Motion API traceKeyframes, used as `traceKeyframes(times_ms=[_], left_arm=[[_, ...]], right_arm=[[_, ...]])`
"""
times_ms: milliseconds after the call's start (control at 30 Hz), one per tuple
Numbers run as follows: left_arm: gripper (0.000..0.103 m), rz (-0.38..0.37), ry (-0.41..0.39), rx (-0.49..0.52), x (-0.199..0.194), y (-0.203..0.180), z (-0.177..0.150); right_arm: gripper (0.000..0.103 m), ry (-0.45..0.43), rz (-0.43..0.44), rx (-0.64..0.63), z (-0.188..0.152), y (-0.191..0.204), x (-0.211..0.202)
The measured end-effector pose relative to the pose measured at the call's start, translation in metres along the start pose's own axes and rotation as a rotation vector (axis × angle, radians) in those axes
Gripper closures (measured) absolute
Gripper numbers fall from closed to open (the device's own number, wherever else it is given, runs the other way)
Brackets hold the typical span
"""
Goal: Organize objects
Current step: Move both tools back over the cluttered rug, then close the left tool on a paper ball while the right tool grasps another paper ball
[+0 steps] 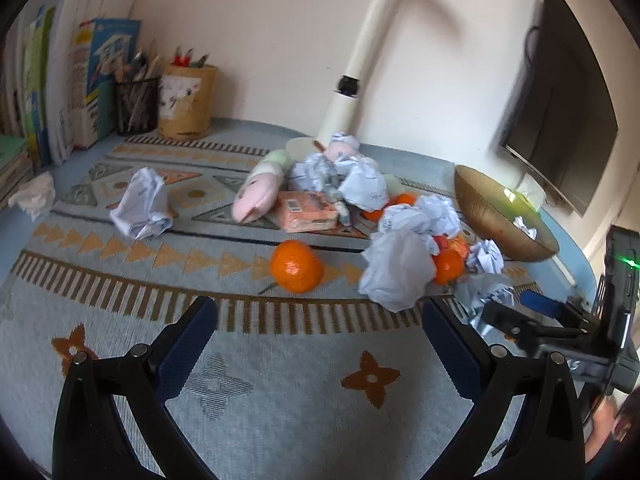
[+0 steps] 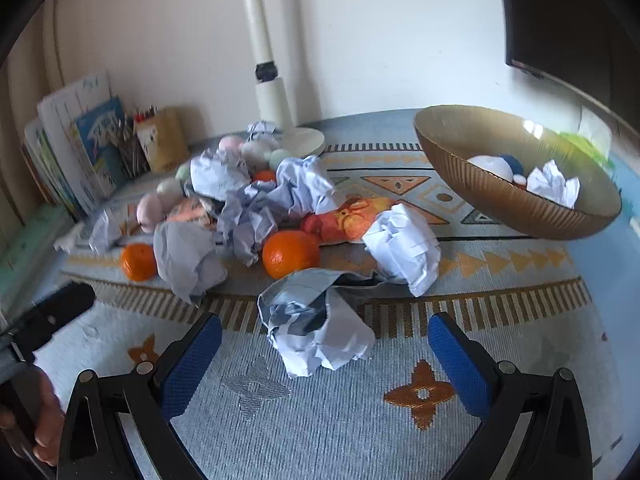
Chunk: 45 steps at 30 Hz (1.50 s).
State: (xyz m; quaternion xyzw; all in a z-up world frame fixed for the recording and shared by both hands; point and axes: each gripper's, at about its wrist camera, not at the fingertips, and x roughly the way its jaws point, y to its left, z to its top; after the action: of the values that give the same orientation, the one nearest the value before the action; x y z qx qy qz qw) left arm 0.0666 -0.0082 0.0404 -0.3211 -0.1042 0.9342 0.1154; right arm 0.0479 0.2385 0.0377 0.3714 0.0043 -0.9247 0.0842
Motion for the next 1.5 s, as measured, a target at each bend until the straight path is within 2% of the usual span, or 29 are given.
traceKeyframes(times_ms=[133,267,333,367,433,467,600,700,833,933,1000,1067,1200,1333,1400,1500], left_arm=[[0.001,-0.065,-0.002,0.032,0.005,-0.022,0.008],[0.001,-0.023,0.001,0.083,0.021,-0.041,0.013],[0.001,-0.003,0.006,0.101,0.029,-0.048,0.013],[0.001,-0.005,0.014,0.100,0.032,-0.050,0.014],[0.001,-0.026,0.039,0.079,0.041,-0.054,0.016],[0.001,-0.033,0.042,0.077,0.044,-0.054,0.017],[0.005,-0.027,0.084,0.101,0.055,-0.061,0.015],[0.005,-0.026,0.103,0.065,0.060,-0.054,0.017],[0.020,-0.025,0.151,0.019,0.070,-0.045,0.017],[0.027,-0.044,0.132,0.033,0.065,-0.046,0.016],[0.050,-0.057,0.153,0.040,0.068,-0.048,0.014],[0.051,-0.073,0.166,0.032,0.070,-0.046,0.014],[0.052,-0.092,0.134,0.047,0.062,-0.047,0.013],[0.052,-0.130,0.042,0.044,0.043,-0.044,0.014],[0.052,-0.130,0.026,0.032,0.040,-0.042,0.016],[0.052,-0.129,0.046,0.013,0.045,-0.041,0.017]], right_arm=[[0.002,-0.021,-0.023,-0.026,-0.001,0.004,-0.002],[0.005,-0.033,-0.019,0.000,0.000,0.000,-0.004],[0.013,-0.031,-0.020,0.010,0.000,-0.001,-0.003],[0.015,-0.029,-0.021,0.011,0.000,-0.002,-0.003],[0.029,-0.021,-0.035,0.006,0.002,0.000,0.001],[0.031,-0.013,-0.042,0.004,0.002,0.001,0.002],[0.032,0.010,-0.040,0.003,0.002,0.001,0.007],[0.032,0.024,-0.040,0.014,0.002,0.000,0.009],[0.032,0.027,-0.043,0.026,0.003,-0.001,0.010],[0.032,0.025,-0.047,0.022,0.002,0.000,0.009],[0.034,0.032,-0.042,0.014,0.003,0.001,0.011],[0.052,0.044,-0.012,0.002,0.003,0.002,0.013],[0.060,0.006,-0.010,0.012,0.002,0.000,0.007],[0.060,-0.166,0.083,0.036,-0.003,-0.005,-0.028],[0.060,-0.180,0.072,0.041,-0.005,-0.006,-0.032],[0.060,-0.155,0.066,0.035,-0.001,-0.003,-0.025]])
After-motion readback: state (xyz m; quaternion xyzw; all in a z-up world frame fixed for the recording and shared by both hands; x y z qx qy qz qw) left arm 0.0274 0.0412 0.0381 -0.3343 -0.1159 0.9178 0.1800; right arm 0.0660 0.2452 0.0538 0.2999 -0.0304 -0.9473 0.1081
